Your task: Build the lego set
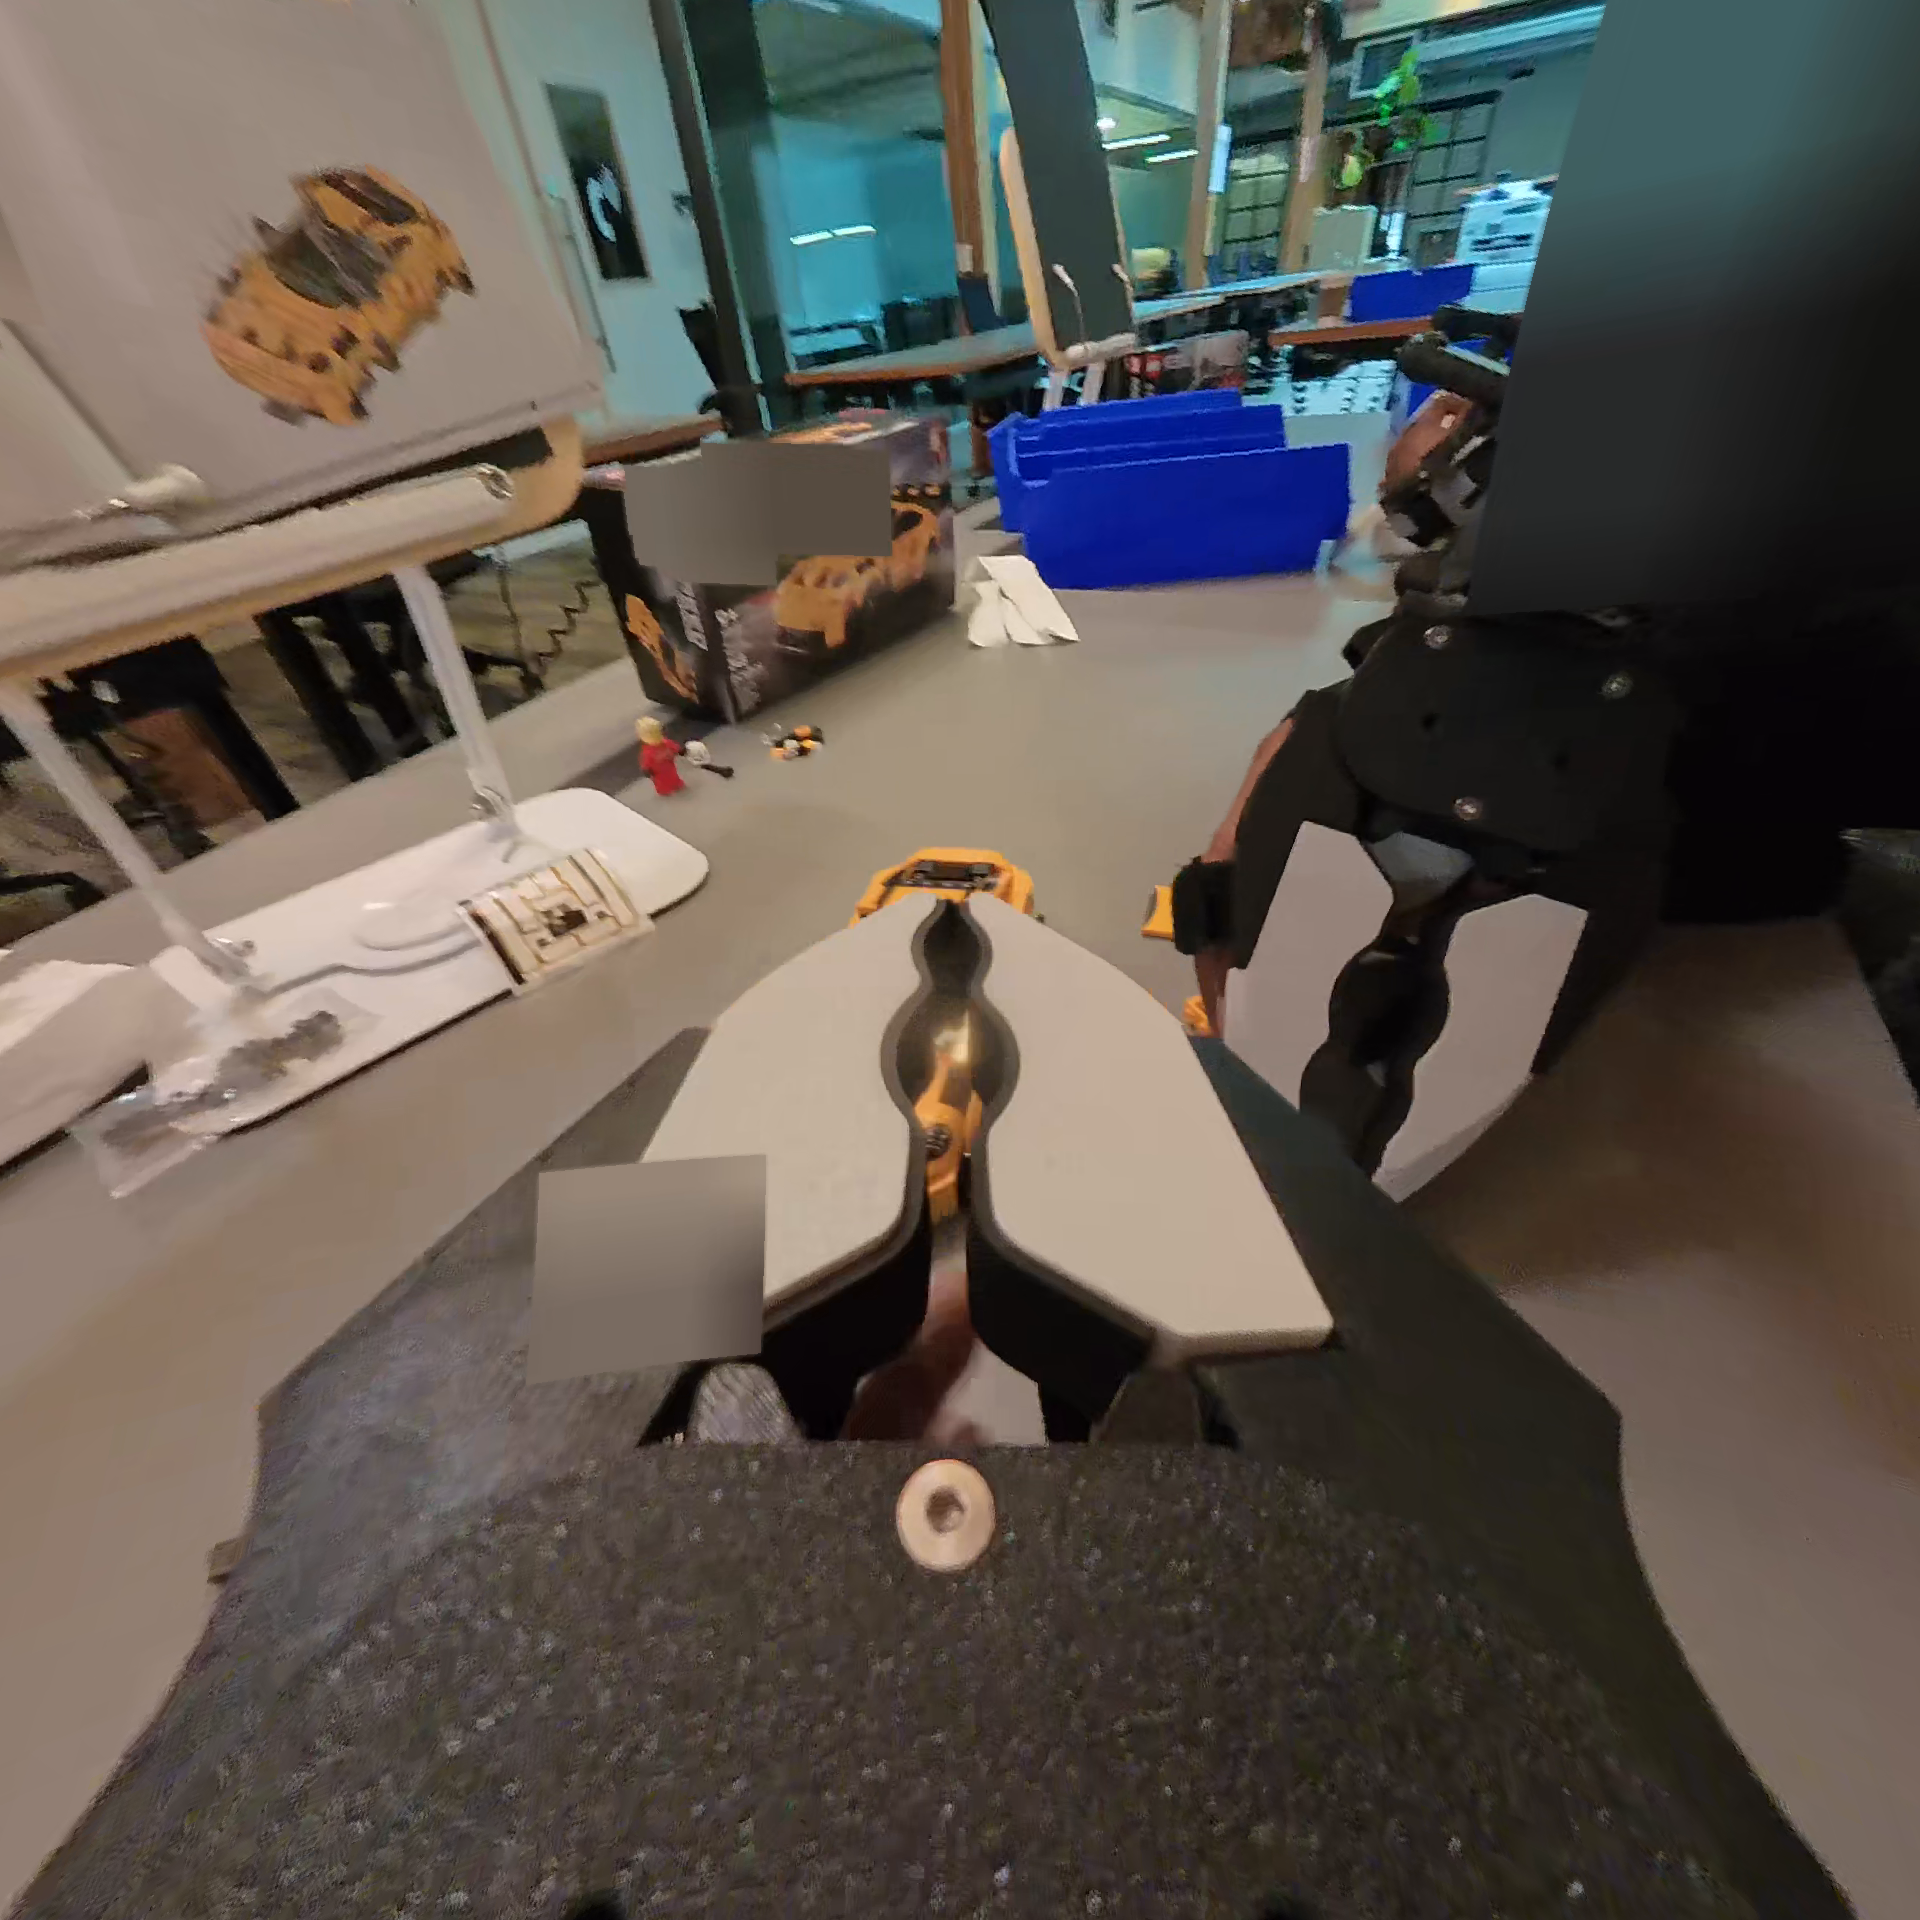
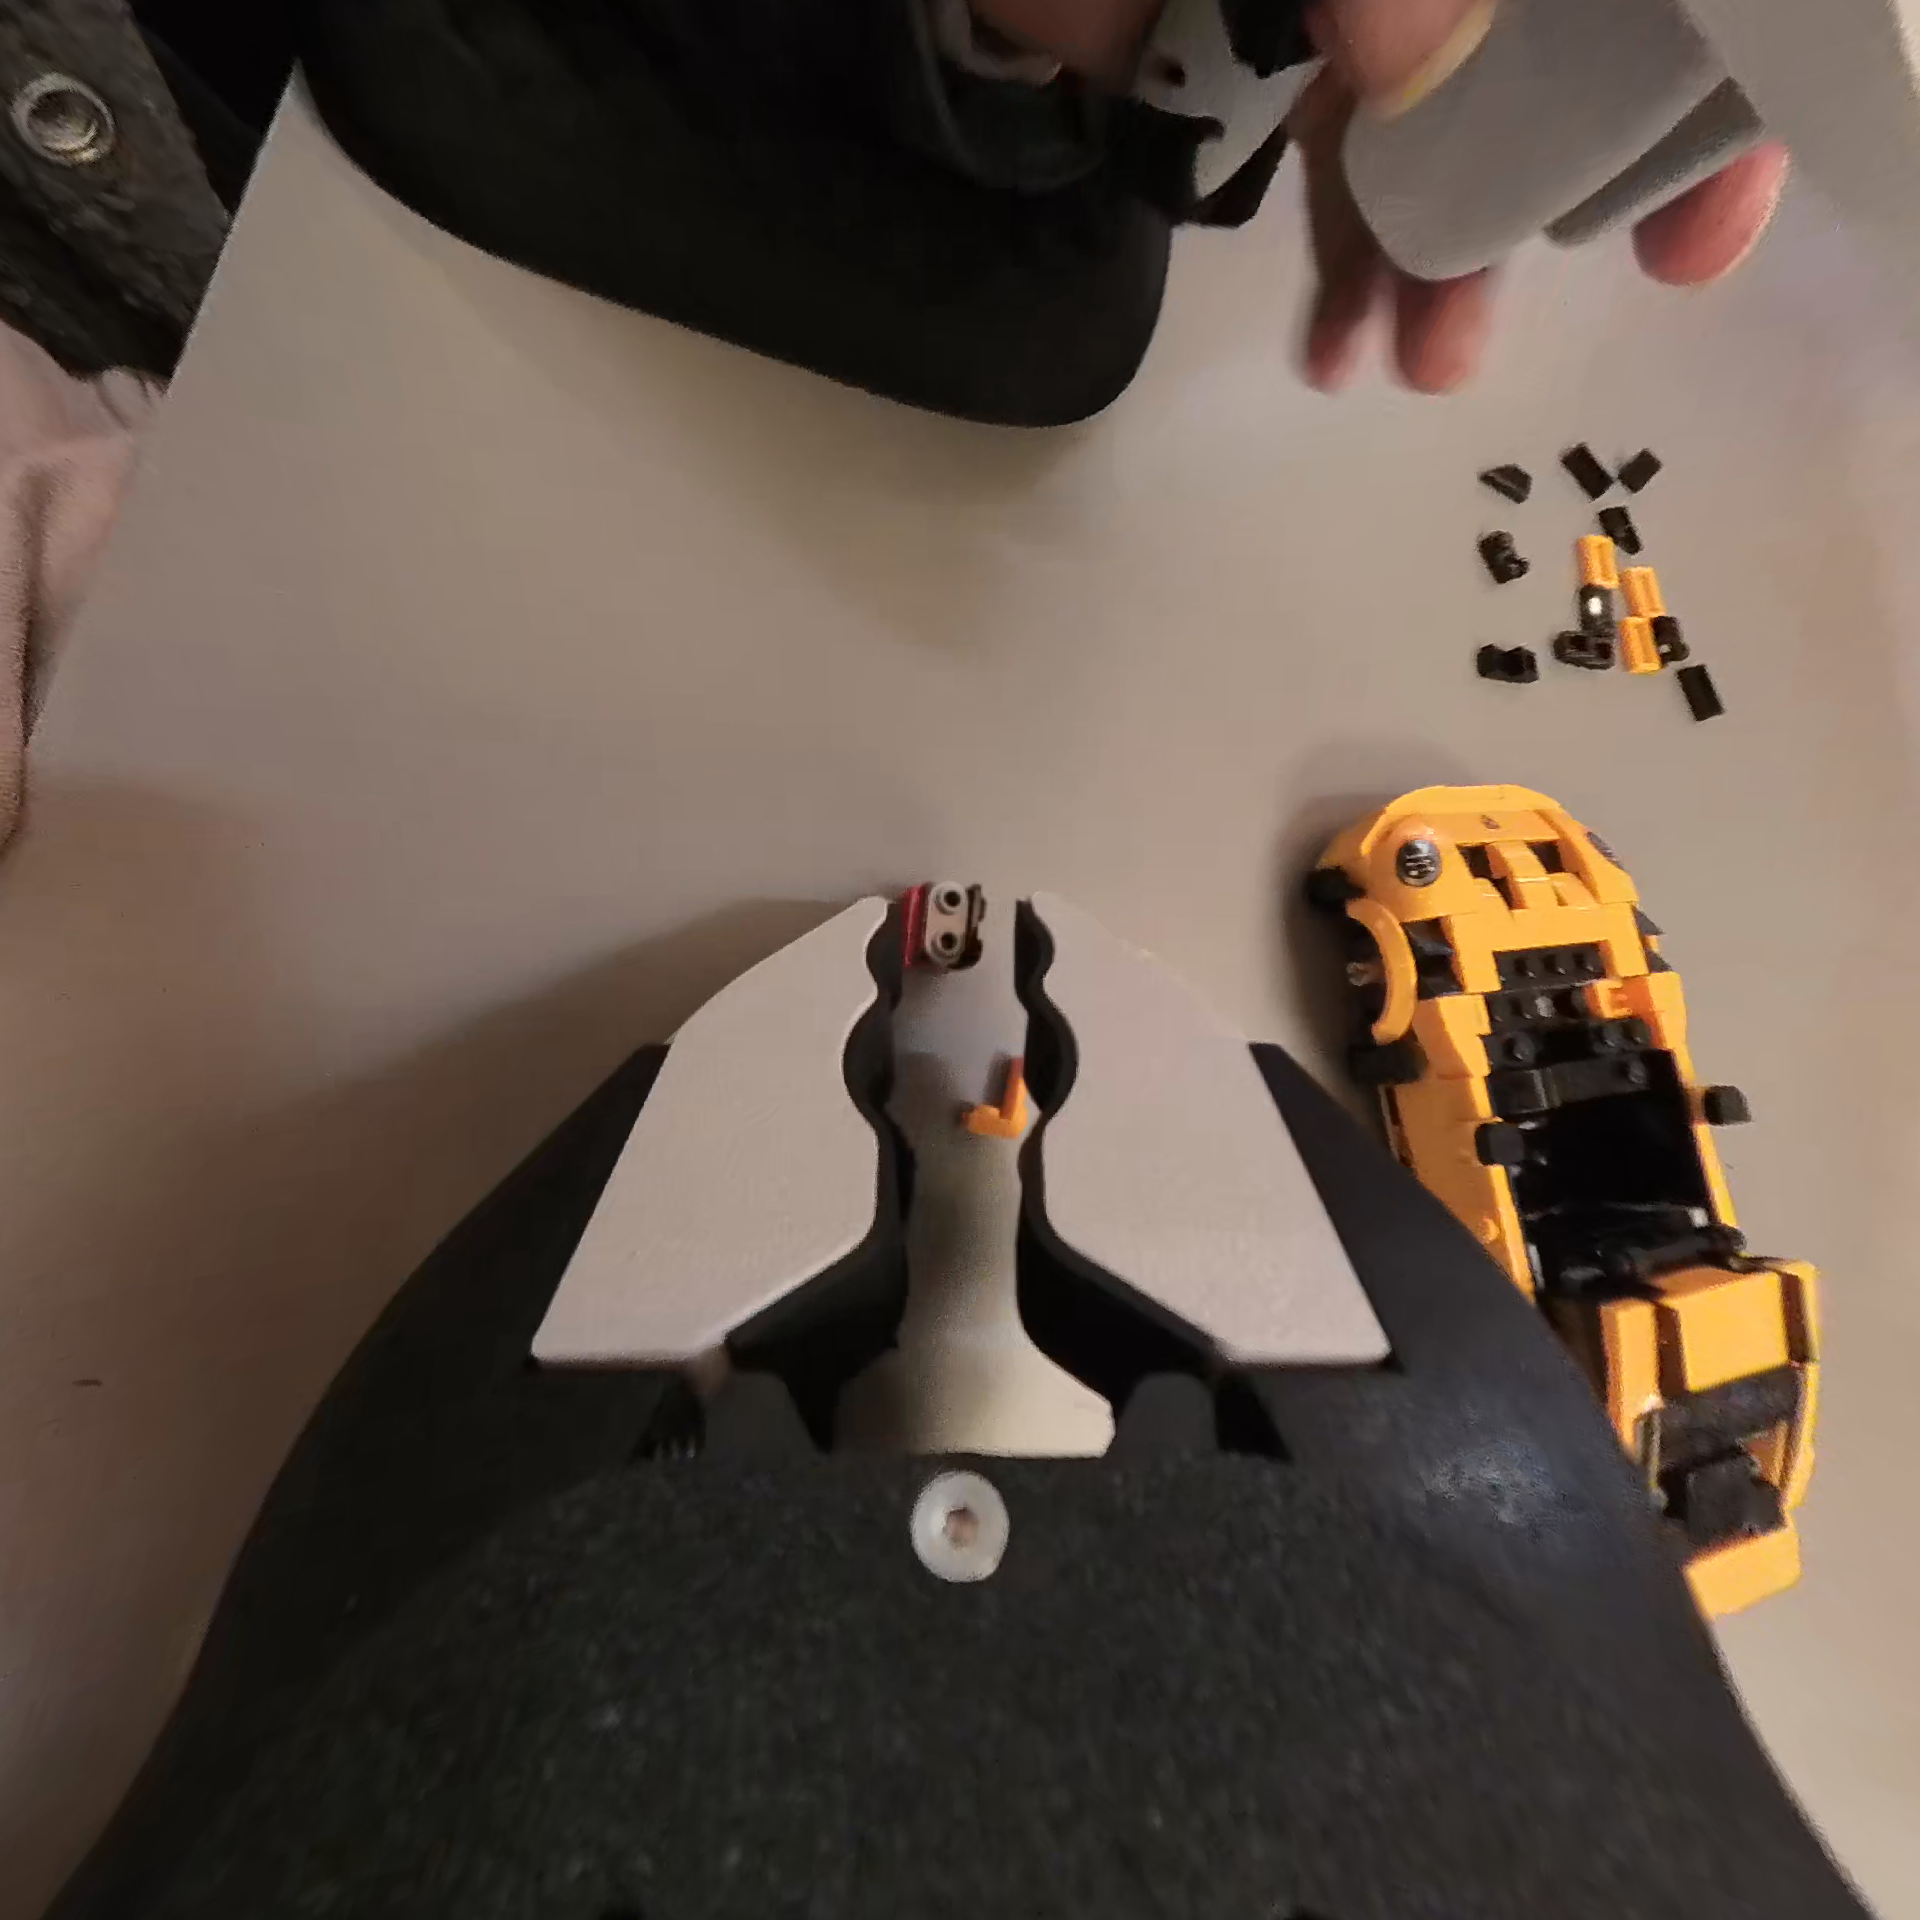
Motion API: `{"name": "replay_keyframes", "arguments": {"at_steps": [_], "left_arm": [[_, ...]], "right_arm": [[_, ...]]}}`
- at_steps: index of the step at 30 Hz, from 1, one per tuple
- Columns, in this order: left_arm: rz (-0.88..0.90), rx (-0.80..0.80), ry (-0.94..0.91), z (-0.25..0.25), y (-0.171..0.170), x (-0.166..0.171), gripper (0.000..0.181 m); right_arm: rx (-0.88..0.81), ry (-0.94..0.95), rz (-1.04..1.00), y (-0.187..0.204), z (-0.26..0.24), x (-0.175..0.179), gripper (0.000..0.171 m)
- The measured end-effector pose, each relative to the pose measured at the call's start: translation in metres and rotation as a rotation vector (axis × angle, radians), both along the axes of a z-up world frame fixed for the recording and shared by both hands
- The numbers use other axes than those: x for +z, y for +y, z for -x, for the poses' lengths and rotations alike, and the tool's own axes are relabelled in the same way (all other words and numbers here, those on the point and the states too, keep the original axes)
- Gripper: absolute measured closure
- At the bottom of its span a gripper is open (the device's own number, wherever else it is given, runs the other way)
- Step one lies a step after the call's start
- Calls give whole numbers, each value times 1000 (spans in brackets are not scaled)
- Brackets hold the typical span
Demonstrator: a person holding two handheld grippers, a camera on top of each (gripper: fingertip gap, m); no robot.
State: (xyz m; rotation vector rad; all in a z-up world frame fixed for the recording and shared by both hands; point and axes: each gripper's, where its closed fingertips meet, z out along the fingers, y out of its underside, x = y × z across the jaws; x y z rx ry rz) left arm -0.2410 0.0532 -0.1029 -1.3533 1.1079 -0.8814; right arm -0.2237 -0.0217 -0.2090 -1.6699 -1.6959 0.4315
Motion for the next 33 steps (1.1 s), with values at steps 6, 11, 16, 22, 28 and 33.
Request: {"name": "replay_keyframes", "arguments": {"at_steps": [6,11,16,22,28,33], "left_arm": [[23,60,-6,6,6,4,180],[62,62,20,11,10,-2,181],[105,79,55,12,13,-10,181],[123,87,52,12,15,-12,181],[123,91,74,11,16,-16,181],[84,113,112,12,18,-20,181]], "right_arm": [[-53,82,-15,8,-2,13,150],[-117,151,-54,22,-9,28,149],[-205,181,-91,38,-22,35,149],[-280,198,-112,50,-37,38,149],[-309,222,-118,54,-40,40,148],[-345,275,-116,58,-42,44,147]]}}
